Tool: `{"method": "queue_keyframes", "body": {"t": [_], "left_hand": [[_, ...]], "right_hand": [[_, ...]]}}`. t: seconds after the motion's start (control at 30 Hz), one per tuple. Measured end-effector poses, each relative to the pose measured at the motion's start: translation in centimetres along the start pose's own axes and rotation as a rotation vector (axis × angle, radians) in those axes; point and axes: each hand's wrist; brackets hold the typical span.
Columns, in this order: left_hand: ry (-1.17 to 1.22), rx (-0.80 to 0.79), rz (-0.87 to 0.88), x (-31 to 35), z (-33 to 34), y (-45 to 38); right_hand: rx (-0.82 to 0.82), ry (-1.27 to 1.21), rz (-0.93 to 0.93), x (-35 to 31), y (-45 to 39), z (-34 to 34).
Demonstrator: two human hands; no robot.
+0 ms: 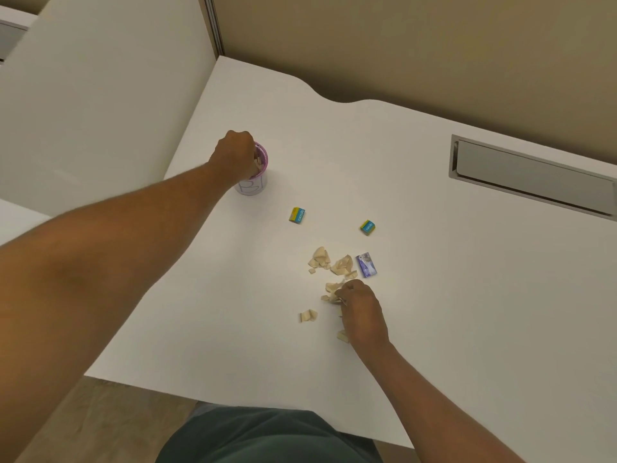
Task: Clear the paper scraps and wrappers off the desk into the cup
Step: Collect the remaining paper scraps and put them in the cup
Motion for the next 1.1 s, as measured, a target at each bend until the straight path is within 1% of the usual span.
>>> {"method": "queue_keyframes", "body": {"t": [0.13, 0.2, 0.27, 0.33, 0.47, 0.53, 0.6, 0.67, 0.7, 0.73, 0.83, 0.87, 0.9, 0.97, 1.1], "left_hand": [[0.007, -0.067, 0.033, -0.1, -1.2, 0.2], [0.027, -0.072, 0.050, -0.1, -2.2, 0.6], [0.051, -0.055, 0.068, 0.2, -3.4, 1.2], [0.082, -0.008, 0.084, 0.3, -4.5, 2.2], [0.191, 0.154, 0.131, 0.0, -4.5, 5.7], [0.280, 0.227, 0.149, -0.3, -3.0, 8.3], [0.371, 0.294, 0.115, -0.8, -0.5, 11.0], [0.446, 0.291, 0.075, -1.5, 2.7, 13.5], [0.441, 0.240, 0.064, -1.8, 4.5, 14.5], [0.391, 0.148, 0.058, -2.2, 6.3, 15.5], [0.079, -0.259, -0.008, -3.5, 11.2, 17.9], [0.018, -0.366, -0.038, -3.8, 12.3, 18.5], [-0.016, -0.434, -0.047, -4.1, 13.2, 18.9], [-0.050, -0.477, -0.026, -4.4, 14.3, 19.4], [0.002, -0.526, -0.018, -4.7, 14.3, 19.0]], "right_hand": [[0.020, -0.018, -0.009, 0.0, 0.0, 0.0], [0.055, -0.040, -0.020, 0.1, -0.1, 0.1], [0.090, -0.117, -0.002, 0.2, 0.0, 0.2], [0.103, -0.234, 0.046, -0.2, 0.4, 0.0], [0.126, -0.425, 0.124, -2.1, 1.2, -1.3], [0.111, -0.540, 0.152, -4.2, 1.0, -2.6], [0.094, -0.628, 0.129, -7.0, 0.0, -4.4], [0.101, -0.684, 0.064, -10.3, -1.7, -6.6], [0.108, -0.693, 0.023, -12.1, -2.8, -7.7], [0.119, -0.680, -0.029, -13.7, -4.0, -8.6], [0.121, -0.560, -0.178, -18.4, -8.3, -10.1], [0.126, -0.489, -0.222, -19.8, -9.7, -10.3], [0.148, -0.396, -0.267, -21.1, -10.9, -10.4], [0.196, -0.214, -0.351, -23.2, -13.1, -10.4], [0.147, 0.017, -0.404, -25.7, -15.6, -9.8]]}}
Point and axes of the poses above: each hand's wrist, its own y-axis away from the middle knuckle, its own z-axis out of the palm, x = y × z, and after that the axes turned 8 degrees about z, right-handed
